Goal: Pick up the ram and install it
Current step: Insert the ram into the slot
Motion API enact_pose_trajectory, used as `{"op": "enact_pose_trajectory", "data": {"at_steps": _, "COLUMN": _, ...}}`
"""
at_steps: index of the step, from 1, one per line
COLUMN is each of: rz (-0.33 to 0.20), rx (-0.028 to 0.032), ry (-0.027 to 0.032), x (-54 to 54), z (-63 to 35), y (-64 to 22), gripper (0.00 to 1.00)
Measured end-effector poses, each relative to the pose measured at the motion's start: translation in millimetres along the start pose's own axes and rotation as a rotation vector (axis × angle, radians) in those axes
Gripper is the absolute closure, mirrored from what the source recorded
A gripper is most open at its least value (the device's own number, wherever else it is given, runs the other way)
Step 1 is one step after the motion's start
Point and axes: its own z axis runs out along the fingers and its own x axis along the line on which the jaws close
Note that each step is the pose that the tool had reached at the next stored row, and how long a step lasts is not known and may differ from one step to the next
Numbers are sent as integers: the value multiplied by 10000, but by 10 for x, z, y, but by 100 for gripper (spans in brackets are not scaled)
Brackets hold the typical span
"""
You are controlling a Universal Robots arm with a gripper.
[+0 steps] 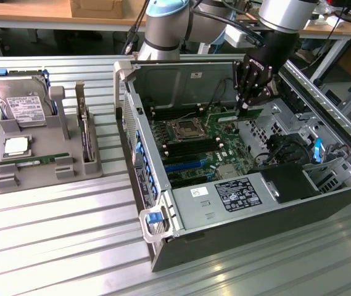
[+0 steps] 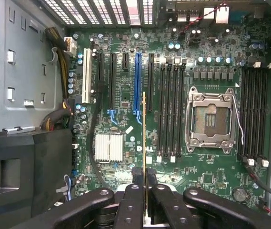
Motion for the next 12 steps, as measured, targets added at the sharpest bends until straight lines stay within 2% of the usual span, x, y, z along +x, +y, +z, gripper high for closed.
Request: {"op": "enact_pose_trajectory", "data": {"at_steps": 12, "rz": 0, "rx": 1, "ry": -2, "x": -6, "z": 63, "y": -3, "gripper": 87}}
